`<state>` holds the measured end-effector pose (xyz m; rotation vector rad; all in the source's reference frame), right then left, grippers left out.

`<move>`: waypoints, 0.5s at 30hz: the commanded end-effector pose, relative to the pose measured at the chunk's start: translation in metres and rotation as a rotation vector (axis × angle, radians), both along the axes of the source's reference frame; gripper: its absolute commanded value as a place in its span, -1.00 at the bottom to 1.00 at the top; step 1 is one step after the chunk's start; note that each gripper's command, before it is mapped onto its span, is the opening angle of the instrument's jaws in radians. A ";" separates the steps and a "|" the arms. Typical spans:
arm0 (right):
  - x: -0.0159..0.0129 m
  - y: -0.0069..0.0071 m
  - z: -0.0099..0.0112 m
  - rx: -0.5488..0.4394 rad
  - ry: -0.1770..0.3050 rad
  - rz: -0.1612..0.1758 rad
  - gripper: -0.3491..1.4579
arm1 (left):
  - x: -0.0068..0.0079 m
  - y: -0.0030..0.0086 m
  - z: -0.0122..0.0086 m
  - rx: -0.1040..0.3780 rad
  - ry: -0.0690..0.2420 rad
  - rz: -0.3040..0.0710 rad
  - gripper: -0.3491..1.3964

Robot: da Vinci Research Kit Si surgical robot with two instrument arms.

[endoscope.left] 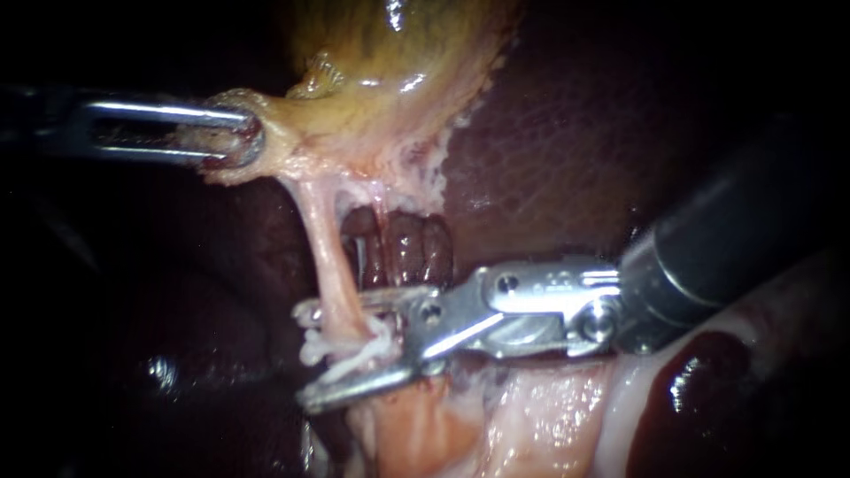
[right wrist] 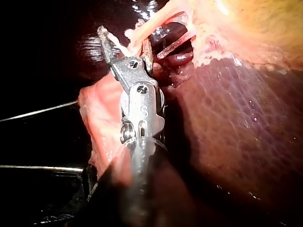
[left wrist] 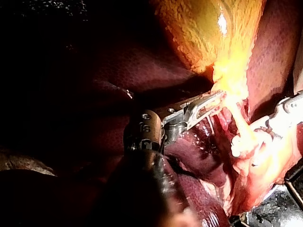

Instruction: Clipping second clip left tube

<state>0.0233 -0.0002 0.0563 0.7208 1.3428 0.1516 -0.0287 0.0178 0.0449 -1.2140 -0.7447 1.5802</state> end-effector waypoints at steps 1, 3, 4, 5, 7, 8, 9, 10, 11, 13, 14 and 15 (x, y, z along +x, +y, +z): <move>-0.0002 0.0001 0.0000 0.000 0.000 0.000 -0.16 | 0.0000 0.0000 0.0000 0.000 0.000 0.000 -1.00; -0.0002 0.0003 -0.0001 0.001 0.000 0.001 -0.22 | 0.0000 0.0000 0.0000 0.000 0.000 0.000 -1.00; -0.0002 0.0003 -0.0001 0.001 0.001 0.001 -0.25 | 0.0000 0.0000 0.0000 0.000 0.000 0.000 -1.00; -0.0003 0.0004 -0.0002 0.002 0.001 0.000 -0.29 | 0.0000 0.0000 0.0000 0.000 0.000 0.000 -1.00; -0.0003 0.0004 -0.0002 0.002 0.001 0.000 -0.37 | 0.0000 0.0000 0.0000 0.000 0.000 0.000 -1.00; -0.0003 0.0004 -0.0002 0.002 0.001 0.000 -0.40 | 0.0000 0.0000 0.0000 0.000 0.000 0.000 -1.00; -0.0003 0.0004 -0.0002 0.001 0.000 0.002 -0.46 | 0.0000 0.0000 0.0000 0.000 0.000 0.000 -1.00; -0.0003 0.0004 -0.0002 0.002 0.003 -0.003 -0.54 | 0.0000 0.0000 0.0000 0.000 0.000 0.000 -1.00; -0.0004 0.0003 -0.0002 0.003 0.004 -0.006 -0.62 | 0.0000 0.0000 0.0000 0.000 0.000 0.000 -1.00; -0.0005 0.0003 -0.0002 0.005 0.008 -0.012 -0.81 | 0.0000 0.0000 0.0001 0.000 0.000 0.000 -1.00; -0.0005 0.0003 -0.0002 0.005 0.008 -0.013 -0.85 | 0.0000 0.0001 0.0001 0.000 -0.001 0.000 -1.00; -0.0005 0.0003 -0.0002 0.005 0.009 -0.014 -0.88 | 0.0000 0.0001 0.0001 0.000 -0.001 0.000 -1.00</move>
